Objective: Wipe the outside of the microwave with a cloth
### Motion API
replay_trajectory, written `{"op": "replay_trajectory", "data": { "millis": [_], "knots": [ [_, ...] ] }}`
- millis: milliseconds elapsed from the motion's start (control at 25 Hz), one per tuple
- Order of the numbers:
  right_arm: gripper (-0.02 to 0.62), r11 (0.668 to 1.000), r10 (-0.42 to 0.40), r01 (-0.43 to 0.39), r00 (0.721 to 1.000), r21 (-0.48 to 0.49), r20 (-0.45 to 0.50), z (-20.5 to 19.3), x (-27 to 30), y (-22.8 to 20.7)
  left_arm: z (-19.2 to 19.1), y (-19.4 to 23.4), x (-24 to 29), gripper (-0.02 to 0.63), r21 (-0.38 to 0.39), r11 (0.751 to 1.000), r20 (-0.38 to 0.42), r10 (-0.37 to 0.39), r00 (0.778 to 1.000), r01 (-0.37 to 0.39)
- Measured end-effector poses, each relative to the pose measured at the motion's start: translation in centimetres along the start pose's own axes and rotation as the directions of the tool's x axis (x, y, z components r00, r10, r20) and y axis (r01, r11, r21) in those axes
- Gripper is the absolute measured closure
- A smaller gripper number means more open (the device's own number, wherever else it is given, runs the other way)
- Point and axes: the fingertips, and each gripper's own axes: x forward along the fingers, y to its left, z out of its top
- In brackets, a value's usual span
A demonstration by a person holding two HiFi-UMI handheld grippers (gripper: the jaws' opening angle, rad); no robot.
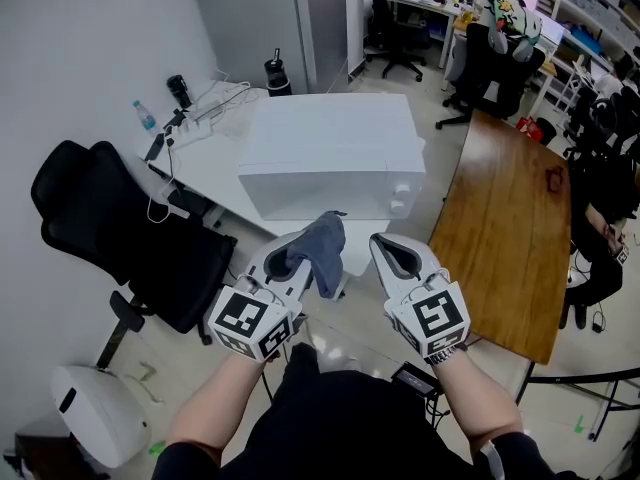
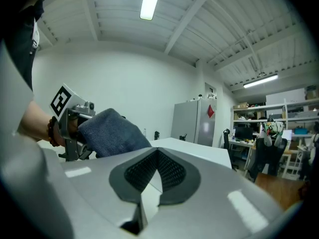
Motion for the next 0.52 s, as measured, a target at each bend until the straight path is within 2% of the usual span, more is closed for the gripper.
{"op": "replay_trajectory", "data": {
  "millis": [520],
  "knots": [
    [0.595, 1.0, 0.015, -0.015, 1.0, -0.009, 0.004, 0.11, -0.63, 0.53, -0.18, -1.02, -0.47, 0.561, 0.001, 1.0, -0.003, 0.012, 1.0, -0.012]
  ]
}}
